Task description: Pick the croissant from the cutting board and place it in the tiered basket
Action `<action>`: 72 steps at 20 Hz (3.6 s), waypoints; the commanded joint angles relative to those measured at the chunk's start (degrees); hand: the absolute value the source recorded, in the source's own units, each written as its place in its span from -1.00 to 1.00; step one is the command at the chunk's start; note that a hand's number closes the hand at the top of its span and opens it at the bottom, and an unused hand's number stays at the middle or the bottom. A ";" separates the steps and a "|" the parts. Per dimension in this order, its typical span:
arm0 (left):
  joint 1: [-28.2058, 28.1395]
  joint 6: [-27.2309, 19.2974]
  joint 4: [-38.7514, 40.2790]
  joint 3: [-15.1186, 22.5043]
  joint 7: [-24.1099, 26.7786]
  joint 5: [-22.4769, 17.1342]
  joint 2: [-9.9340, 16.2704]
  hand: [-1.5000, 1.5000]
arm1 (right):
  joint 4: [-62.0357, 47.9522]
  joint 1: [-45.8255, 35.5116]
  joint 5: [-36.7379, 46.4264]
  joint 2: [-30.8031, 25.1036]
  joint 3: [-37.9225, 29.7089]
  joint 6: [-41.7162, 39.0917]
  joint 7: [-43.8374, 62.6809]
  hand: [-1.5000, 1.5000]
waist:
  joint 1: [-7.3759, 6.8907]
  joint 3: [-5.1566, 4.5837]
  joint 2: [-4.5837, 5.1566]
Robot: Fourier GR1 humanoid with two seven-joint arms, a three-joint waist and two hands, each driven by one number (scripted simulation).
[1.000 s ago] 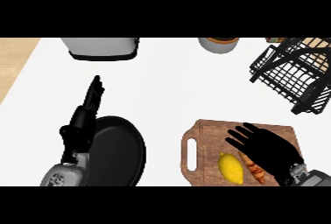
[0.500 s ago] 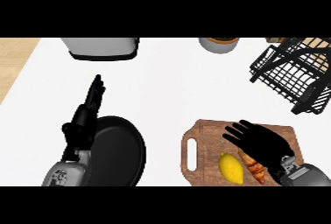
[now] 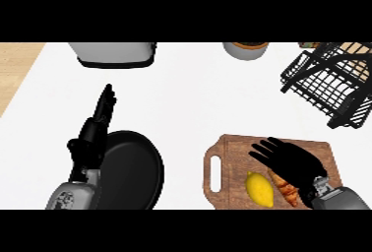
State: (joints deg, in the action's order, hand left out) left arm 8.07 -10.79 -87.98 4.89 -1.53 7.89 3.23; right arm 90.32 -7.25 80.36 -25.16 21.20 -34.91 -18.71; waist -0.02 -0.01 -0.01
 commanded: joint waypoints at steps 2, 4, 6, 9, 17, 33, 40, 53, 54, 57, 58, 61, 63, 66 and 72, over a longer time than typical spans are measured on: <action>2.54 0.97 0.93 -1.58 -1.13 -0.59 0.17 0.00 | 1.01 4.18 0.67 0.47 -1.66 6.42 -0.90 1.00 | 0.24 0.01 -0.02; 0.91 -3.48 2.23 1.81 1.29 1.65 -3.09 0.00 | -0.37 4.89 1.77 0.53 -0.88 12.32 -2.04 1.00 | 0.30 0.01 0.00; 1.27 -0.79 2.60 0.25 0.56 0.98 -1.58 0.00 | -4.13 1.56 4.88 1.68 2.08 17.63 -3.29 1.00 | 0.03 0.02 0.06; -2.81 0.58 -1.60 1.07 1.51 0.96 -0.83 0.00 | -3.60 2.86 6.30 1.19 1.36 20.50 -4.52 1.00 | -0.04 0.01 -0.03; -0.82 0.33 -1.80 -1.07 -0.18 0.25 0.19 0.00 | -14.08 -3.26 4.15 13.47 -21.20 9.49 26.84 1.00 | 1.83 -0.10 0.54; -0.81 0.63 -1.88 2.94 -0.70 1.55 -2.29 0.00 | -17.32 -41.41 15.25 25.11 -36.28 5.57 88.84 1.00 | -3.05 -0.12 0.13; 3.19 0.56 0.94 -0.04 -0.38 0.56 -1.50 0.00 | -22.08 -57.37 17.93 25.14 -38.87 2.08 93.54 1.00 | -1.60 -0.11 0.17; 1.36 0.62 -0.68 0.25 -1.86 1.44 -0.98 0.00 | -30.96 -66.17 17.64 16.63 -52.48 15.52 84.56 1.00 | -1.12 0.00 0.41; -1.40 -0.84 -3.02 3.38 -2.15 2.59 -3.12 0.00 | -31.84 -66.05 18.16 16.70 -51.91 15.37 84.60 1.00 | -1.18 0.00 0.26; 1.34 -0.01 -2.18 1.01 -2.82 1.91 -1.72 0.00 | -35.94 -63.99 17.97 13.86 -54.10 22.89 82.30 1.00 | -1.29 0.01 0.52; -0.25 0.83 -0.28 0.83 0.74 1.21 -1.54 0.00 | -39.18 -65.93 19.30 11.77 -53.75 21.78 82.59 1.00 | -1.47 -0.03 0.63; 1.10 1.26 -1.33 0.10 -1.31 1.03 -0.62 0.00 | -40.31 -64.38 19.76 11.48 -53.20 21.84 83.02 1.00 | -1.05 -0.01 0.33; 0.91 0.79 -2.03 0.17 -1.68 1.27 -0.92 0.00 | -41.94 -66.32 19.70 8.70 -53.76 20.48 82.78 1.00 | -1.04 -0.01 0.27; 0.32 0.73 -2.03 0.70 -2.11 0.84 -1.60 0.00 | -45.22 -64.49 18.95 4.81 -53.73 22.35 78.40 1.00 | -0.90 0.00 0.25; 0.22 1.99 -5.56 -0.33 -5.30 0.65 0.52 0.00 | -49.23 -61.47 17.61 -0.04 -54.39 23.96 75.40 1.00 | -0.90 0.02 0.12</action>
State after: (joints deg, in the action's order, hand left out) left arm 9.65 -10.29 -89.92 5.18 -4.35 9.40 2.15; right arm 42.89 -69.44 98.91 -21.90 -33.03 -10.97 56.46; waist -0.93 0.01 0.31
